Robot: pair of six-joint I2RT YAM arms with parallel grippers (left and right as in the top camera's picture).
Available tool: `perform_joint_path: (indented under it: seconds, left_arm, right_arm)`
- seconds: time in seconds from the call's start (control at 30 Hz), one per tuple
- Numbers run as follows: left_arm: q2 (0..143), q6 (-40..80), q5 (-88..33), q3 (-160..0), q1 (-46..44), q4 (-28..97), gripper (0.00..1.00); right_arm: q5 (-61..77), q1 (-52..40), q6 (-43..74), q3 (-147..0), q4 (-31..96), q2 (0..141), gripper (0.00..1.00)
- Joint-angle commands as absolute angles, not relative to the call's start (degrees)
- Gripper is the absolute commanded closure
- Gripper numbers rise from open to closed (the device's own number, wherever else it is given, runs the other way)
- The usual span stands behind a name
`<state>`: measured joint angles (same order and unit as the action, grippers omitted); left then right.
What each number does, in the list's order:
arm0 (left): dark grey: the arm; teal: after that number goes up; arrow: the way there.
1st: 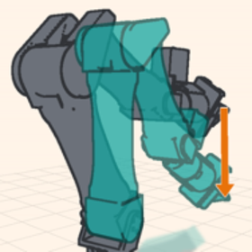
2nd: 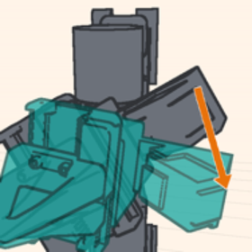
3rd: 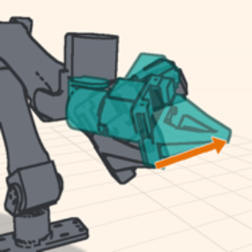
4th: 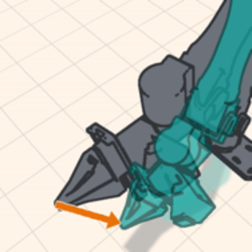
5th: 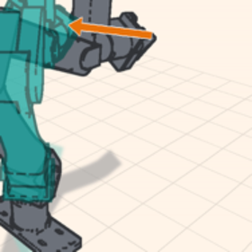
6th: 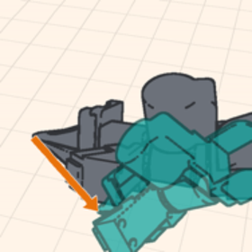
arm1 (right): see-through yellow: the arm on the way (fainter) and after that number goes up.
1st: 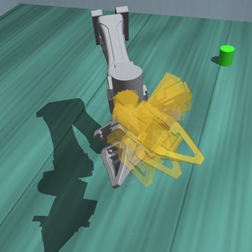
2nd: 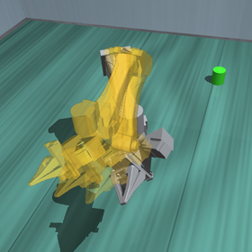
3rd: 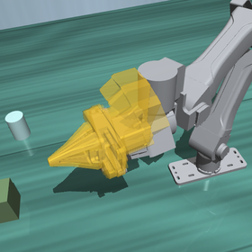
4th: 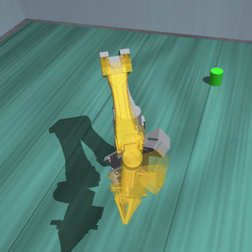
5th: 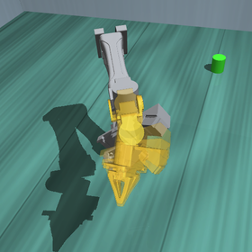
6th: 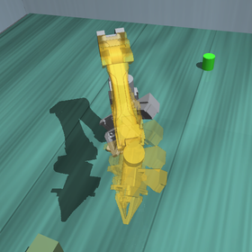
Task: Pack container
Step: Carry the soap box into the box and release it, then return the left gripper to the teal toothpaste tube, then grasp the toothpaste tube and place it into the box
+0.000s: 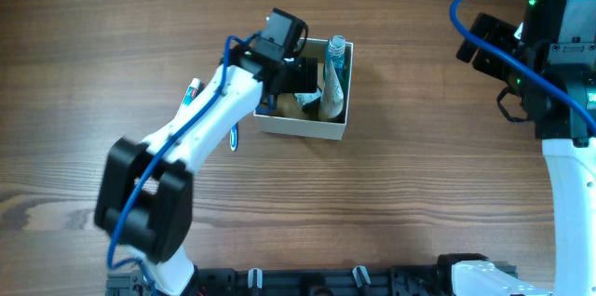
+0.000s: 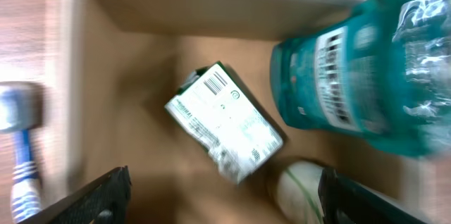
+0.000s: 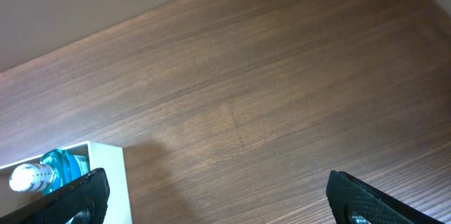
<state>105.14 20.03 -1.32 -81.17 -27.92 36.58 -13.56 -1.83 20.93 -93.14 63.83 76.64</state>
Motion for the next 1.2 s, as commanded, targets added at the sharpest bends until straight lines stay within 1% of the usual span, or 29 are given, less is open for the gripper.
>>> perform_joint_path:
  seconds: [0.0,0.1,0.2,0.27,0.3,0.5,0.67,0.8,0.93,1.07,1.17]
  left_arm:
    - [95.8,19.7,0.4,-81.8,-25.3,40.0,0.14]
    - [91.1,19.2,5.2,-81.8,-23.2,44.9,0.14]
    - [87.8,11.6,12.4,-81.8,-20.2,50.7,0.14]
    - [87.8,7.6,15.6,-81.8,-17.7,53.5,0.09]
    - [88.3,6.1,15.9,-81.8,-16.1,54.8,0.09]
    - [94.5,4.3,15.1,-81.7,-5.8,59.0,0.06]
    - [102.0,-7.4,6.1,-81.7,0.3,58.8,0.16]
    - [108.1,-8.9,5.5,-81.7,2.2,57.3,0.15]
    - [111.8,-13.8,1.7,-81.7,2.1,55.9,0.20]
    - [114.2,-13.8,1.7,-81.7,2.0,53.9,0.18]
    - [115.7,-13.8,1.8,-81.7,2.3,52.8,0.18]
  right_arm:
    - [-13.5,-1.8,21.0,-94.2,63.7,76.3,0.00]
    - [-13.5,-1.8,21.0,-94.2,63.7,76.3,0.00]
    - [-13.5,-1.8,21.0,-94.2,63.7,76.3,0.00]
    - [-13.5,-1.8,21.0,-94.2,63.7,76.3,0.00]
    - [-13.5,-1.8,21.0,-94.2,63.7,76.3,0.00]
    - [-13.5,-1.8,21.0,-94.2,63.7,76.3,0.00]
    - [-13.5,-1.8,21.0,-94.2,63.7,76.3,0.00]
    - [-13.5,-1.8,21.0,-94.2,63.7,76.3,0.00]
    - [-13.5,-1.8,21.0,-94.2,63.7,76.3,0.00]
    - [-13.5,-1.8,21.0,-94.2,63.7,76.3,0.00]
    - [-13.5,-1.8,21.0,-94.2,63.7,76.3,0.00]
